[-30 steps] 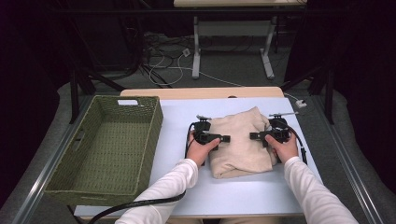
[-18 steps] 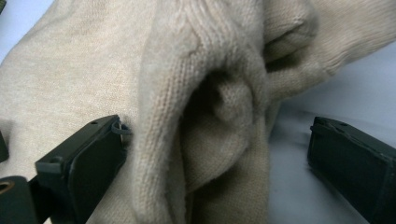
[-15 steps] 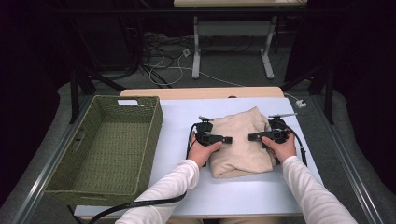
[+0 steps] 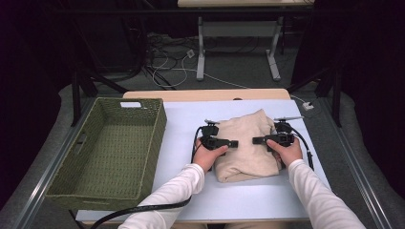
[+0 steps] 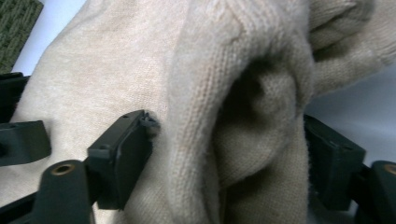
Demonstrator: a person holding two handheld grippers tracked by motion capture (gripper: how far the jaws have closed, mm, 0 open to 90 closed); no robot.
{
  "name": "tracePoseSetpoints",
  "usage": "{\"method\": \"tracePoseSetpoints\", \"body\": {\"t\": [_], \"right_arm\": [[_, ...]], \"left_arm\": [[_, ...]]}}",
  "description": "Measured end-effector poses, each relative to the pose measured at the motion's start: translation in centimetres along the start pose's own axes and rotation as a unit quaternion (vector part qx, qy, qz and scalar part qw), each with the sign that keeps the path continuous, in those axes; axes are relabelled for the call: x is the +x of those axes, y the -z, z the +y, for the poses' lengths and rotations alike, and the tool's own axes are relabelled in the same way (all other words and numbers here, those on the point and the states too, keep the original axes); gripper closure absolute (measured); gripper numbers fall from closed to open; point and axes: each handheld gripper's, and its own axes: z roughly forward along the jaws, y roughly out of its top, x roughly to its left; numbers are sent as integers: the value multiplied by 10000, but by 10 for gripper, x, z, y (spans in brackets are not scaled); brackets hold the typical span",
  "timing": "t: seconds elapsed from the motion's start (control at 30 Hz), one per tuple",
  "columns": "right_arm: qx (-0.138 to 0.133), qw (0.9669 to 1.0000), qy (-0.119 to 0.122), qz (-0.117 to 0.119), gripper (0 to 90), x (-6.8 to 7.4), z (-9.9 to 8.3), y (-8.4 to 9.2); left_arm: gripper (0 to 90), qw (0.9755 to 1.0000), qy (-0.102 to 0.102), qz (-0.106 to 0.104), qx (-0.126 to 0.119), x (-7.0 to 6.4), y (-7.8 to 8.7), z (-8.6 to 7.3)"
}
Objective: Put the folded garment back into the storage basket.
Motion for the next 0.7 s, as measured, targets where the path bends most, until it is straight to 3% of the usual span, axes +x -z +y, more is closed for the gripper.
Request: {"method": "tracePoseSetpoints", "body": {"t": [0.2, 0.4, 0.5, 0.63, 0.7], "right_arm": [[67, 9999, -95, 85, 310, -1, 0, 0], [210, 9993, -284, 139, 361, 0, 0, 1], [163, 9993, -288, 176, 375, -1, 0, 0], [184, 9991, -328, 208, 423, -2, 0, 0], [174, 9990, -354, 221, 450, 0, 0, 0]], "left_arm": [[79, 10000, -43, 36, -6, -1, 0, -1], [134, 10000, 92, -14, -13, -2, 0, -1], [153, 10000, 31, -41, 4, 0, 0, -1], [184, 9998, 178, -67, 54, -2, 1, 0], [214, 9999, 133, -80, 76, -1, 1, 0]]}}
